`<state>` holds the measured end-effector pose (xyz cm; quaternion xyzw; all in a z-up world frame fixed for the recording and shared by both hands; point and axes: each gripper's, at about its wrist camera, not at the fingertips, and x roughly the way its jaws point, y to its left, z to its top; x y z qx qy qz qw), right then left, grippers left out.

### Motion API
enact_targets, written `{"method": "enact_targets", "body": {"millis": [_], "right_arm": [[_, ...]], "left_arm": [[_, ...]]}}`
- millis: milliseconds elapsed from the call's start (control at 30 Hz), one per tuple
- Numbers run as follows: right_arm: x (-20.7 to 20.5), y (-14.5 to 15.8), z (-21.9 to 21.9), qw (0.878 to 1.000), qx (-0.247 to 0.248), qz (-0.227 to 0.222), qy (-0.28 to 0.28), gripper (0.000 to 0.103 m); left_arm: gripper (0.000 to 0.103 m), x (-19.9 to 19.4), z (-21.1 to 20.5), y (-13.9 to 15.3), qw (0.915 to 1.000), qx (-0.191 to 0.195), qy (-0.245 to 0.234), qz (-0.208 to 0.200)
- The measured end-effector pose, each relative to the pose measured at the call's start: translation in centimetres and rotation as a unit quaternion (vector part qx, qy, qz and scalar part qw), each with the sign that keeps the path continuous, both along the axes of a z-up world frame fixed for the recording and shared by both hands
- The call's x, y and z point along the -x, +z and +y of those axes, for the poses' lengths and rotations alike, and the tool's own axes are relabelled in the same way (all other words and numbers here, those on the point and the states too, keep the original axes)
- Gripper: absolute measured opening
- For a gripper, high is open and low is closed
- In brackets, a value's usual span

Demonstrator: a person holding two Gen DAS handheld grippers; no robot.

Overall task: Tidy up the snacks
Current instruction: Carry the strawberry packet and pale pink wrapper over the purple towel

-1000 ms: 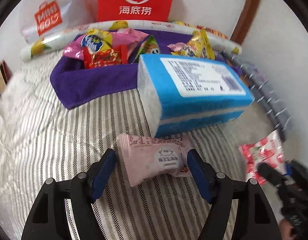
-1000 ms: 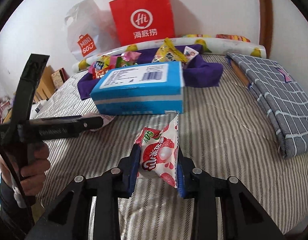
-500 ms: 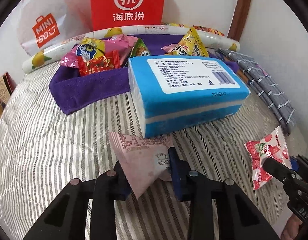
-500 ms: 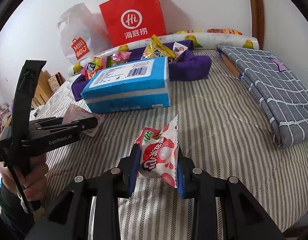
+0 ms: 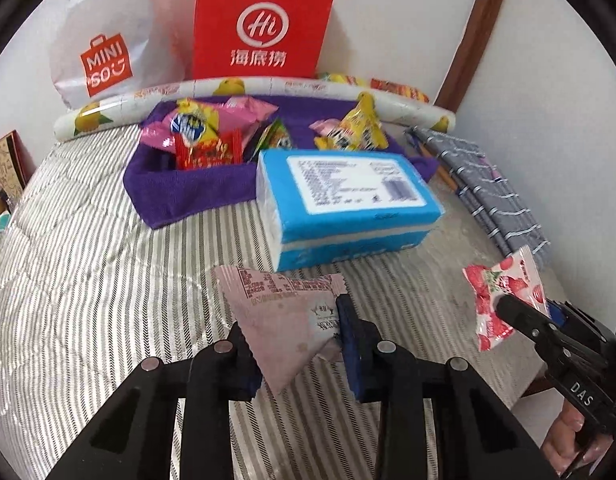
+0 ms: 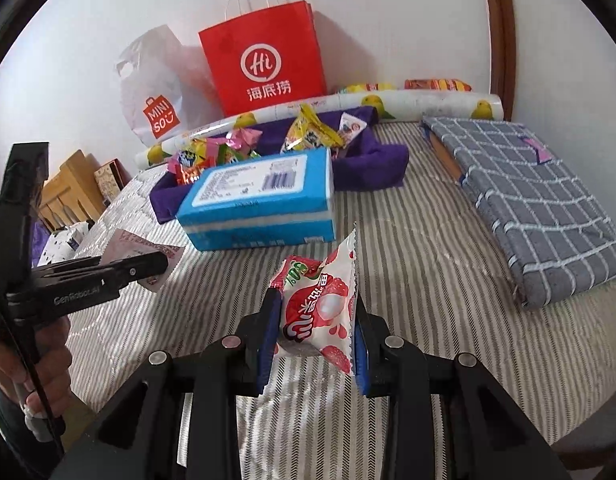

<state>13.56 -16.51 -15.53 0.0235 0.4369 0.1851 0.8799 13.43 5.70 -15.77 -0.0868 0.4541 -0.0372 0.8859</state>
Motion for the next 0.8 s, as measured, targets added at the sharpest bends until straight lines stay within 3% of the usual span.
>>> {"method": "enact_targets", "body": {"millis": [467,800], "right_arm": [[-2.1,7.4,2.4,0.999,-0.009,-0.051,0.008,0.032],[-3.7,8.7,2.5,0.998,-0.021,-0.062,0.018,0.032]], "left_arm": [[0.03,-1.3,0.2,5.8,0.9988,0.027,-0.018,-0.036],[0.03,-2.2,-1.0,7.9,0.9985,0.017,-0.006,-0.052]]}}
